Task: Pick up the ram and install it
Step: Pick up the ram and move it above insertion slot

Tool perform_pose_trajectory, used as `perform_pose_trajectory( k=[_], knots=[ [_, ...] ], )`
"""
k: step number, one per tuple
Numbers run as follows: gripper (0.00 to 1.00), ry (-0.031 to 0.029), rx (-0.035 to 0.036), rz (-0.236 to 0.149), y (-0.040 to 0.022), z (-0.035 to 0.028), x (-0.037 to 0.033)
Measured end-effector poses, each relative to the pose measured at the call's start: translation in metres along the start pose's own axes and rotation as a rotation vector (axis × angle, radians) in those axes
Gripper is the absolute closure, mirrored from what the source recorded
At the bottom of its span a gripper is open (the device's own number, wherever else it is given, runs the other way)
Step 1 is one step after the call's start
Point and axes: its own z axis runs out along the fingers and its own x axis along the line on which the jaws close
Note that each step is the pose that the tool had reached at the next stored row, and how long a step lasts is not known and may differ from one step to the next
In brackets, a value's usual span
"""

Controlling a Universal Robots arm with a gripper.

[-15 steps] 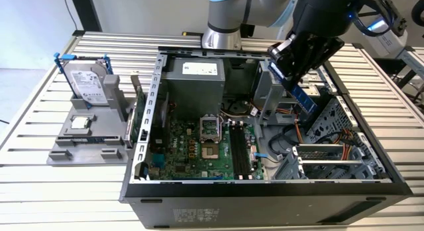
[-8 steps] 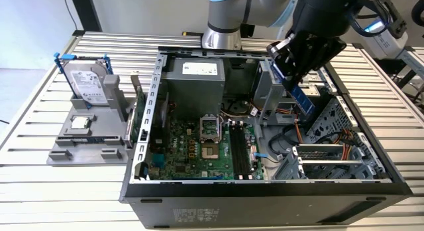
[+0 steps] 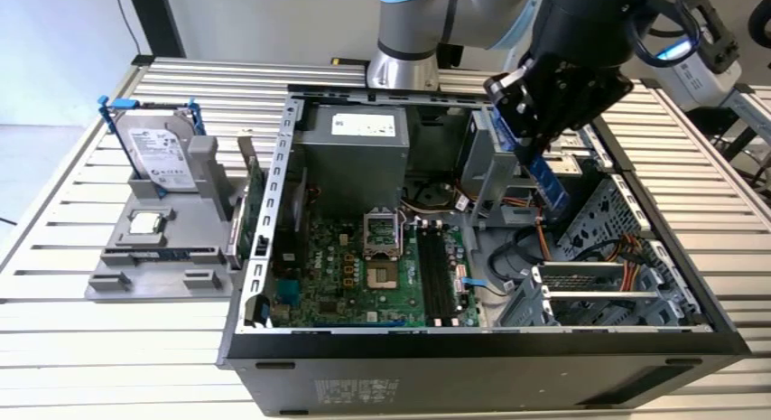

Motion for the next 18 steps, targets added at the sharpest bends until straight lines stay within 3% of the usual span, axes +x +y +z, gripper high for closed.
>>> perform_pose_trajectory(
  k=[10, 18],
  knots=[
    [1.0, -0.0036, 0.0032, 0.075, 0.0, 0.0, 0.0],
    [1.0, -0.0041, 0.0037, 0.086, 0.0, 0.0, 0.0]
  ],
)
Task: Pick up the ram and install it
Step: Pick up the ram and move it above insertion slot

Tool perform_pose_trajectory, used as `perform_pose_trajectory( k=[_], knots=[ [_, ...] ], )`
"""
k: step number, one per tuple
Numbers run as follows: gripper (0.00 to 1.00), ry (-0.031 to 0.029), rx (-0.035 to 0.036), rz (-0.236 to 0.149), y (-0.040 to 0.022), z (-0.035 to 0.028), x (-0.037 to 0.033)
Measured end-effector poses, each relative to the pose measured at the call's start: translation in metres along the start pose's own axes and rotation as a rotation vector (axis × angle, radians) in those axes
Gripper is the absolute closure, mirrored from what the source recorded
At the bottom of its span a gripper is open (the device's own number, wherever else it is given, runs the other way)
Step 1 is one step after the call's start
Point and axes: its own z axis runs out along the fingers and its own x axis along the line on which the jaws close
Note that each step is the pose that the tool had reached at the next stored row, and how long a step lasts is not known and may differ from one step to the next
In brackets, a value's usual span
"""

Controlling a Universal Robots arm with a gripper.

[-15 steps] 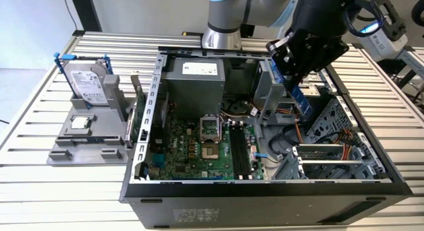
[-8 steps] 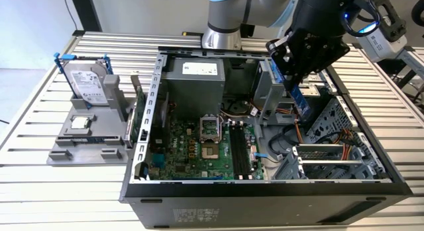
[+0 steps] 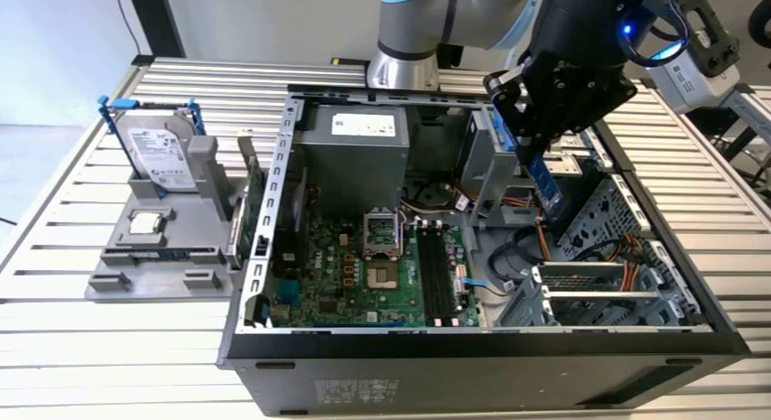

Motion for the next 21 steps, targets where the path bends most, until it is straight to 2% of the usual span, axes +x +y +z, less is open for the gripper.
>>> perform_pose_trajectory(
  k=[3, 6, 8, 14, 21],
  knots=[
    [1.0, 0.0021, -0.0003, 0.001, 0.0001, 0.0007, 0.0001],
    [1.0, 0.0138, -0.0012, 0.001, -0.0001, 0.0032, 0.0001],
    [1.0, 0.018, -0.0014, 0.001, -0.0003, 0.0055, 0.0003],
    [1.0, 0.0182, -0.0015, 0.001, -0.0006, 0.0124, 0.0005],
    [1.0, 0.0182, -0.0014, 0.001, -0.0006, 0.0127, 0.0006]
  ],
)
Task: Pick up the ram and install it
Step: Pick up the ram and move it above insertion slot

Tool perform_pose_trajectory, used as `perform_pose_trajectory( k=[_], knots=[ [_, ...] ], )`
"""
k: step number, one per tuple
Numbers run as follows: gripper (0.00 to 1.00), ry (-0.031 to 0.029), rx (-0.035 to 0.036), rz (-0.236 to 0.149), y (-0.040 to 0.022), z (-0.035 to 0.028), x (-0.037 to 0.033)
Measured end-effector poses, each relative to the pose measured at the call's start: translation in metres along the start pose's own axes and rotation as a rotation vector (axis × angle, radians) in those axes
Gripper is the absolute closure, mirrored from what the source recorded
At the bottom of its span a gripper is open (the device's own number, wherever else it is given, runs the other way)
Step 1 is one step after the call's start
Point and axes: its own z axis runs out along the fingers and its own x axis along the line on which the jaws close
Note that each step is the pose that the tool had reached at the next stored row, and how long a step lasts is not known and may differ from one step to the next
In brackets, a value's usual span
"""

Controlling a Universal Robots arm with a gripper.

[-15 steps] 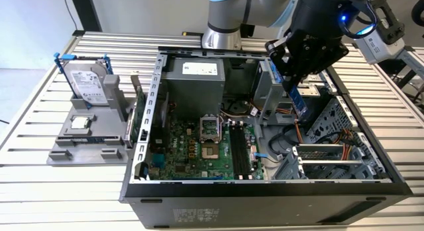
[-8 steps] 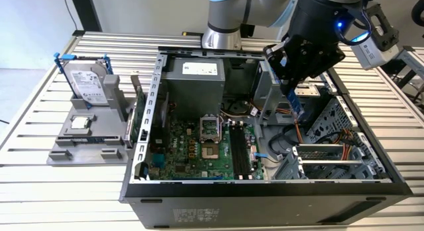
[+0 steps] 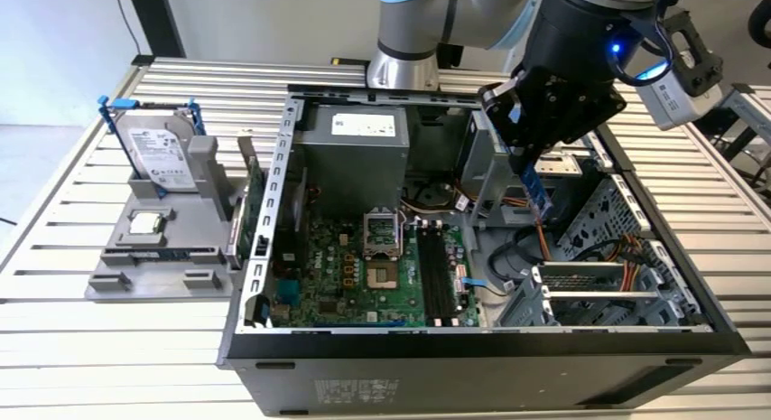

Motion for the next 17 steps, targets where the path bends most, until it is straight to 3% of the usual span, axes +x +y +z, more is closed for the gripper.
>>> perform_pose_trajectory(
  k=[9, 17],
  knots=[
    [1.0, 0.0002, -0.0003, 0.0, 0.0, 0.0008, 0.0],
    [1.0, 0.0013, 0.0019, 0.001, -0.0001, 0.0115, 0.0002]
  ],
)
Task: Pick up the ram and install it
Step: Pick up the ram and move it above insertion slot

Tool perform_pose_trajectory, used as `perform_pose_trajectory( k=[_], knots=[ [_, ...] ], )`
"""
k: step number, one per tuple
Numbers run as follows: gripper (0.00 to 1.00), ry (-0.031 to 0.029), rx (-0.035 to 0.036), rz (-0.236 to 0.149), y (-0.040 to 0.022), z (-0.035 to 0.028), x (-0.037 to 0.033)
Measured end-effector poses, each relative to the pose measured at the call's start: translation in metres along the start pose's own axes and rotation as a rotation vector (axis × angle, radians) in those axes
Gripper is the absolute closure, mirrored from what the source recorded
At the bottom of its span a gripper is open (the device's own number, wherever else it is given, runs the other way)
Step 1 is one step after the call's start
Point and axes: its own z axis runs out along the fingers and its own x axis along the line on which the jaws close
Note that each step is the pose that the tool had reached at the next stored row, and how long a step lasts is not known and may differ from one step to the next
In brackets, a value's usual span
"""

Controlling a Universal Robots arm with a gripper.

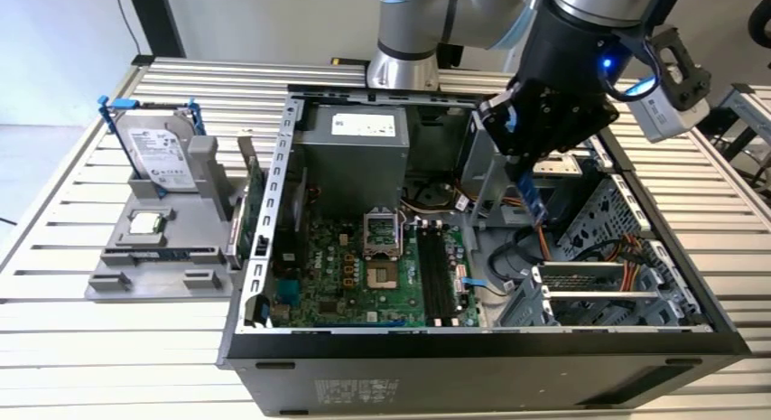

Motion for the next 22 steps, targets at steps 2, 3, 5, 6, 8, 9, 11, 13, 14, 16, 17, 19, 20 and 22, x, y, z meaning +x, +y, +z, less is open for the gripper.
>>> perform_pose_trajectory(
  k=[2, 3, 5, 6, 8, 9, 11, 13, 14, 16, 17, 19, 20, 22],
  knots=[
    [1.0, -0.0001, 0.0005, 0.004, 0.0, 0.003, 0.0002],
    [1.0, -0.0002, 0.0015, 0.007, 0.0, 0.0047, 0.0003],
    [1.0, -0.0003, 0.0024, 0.013, -0.0001, 0.0077, 0.0004],
    [1.0, -0.0004, 0.0029, 0.017, -0.0002, 0.0092, 0.0004],
    [1.0, -0.0006, 0.0037, 0.023, -0.0003, 0.0124, 0.0006],
    [1.0, -0.0008, 0.0048, 0.027, -0.0004, 0.014, 0.0009],
    [1.0, -0.0009, 0.0077, 0.035, -0.0005, 0.017, 0.0016],
    [1.0, -0.0009, 0.013, 0.041, -0.0005, 0.0195, 0.0027],
    [1.0, -0.0009, 0.0157, 0.045, -0.0005, 0.0208, 0.0035],
    [1.0, -0.001, 0.0191, 0.053, -0.0005, 0.0237, 0.0058],
    [1.0, -0.0012, 0.0196, 0.057, -0.0005, 0.0254, 0.0066],
    [1.0, -0.0014, 0.0201, 0.066, -0.0004, 0.029, 0.0075],
    [1.0, -0.0015, 0.0203, 0.075, -0.0004, 0.0305, 0.0076],
    [1.0, -0.0023, 0.0209, 0.1, -0.0005, 0.033, 0.0076]
  ],
)
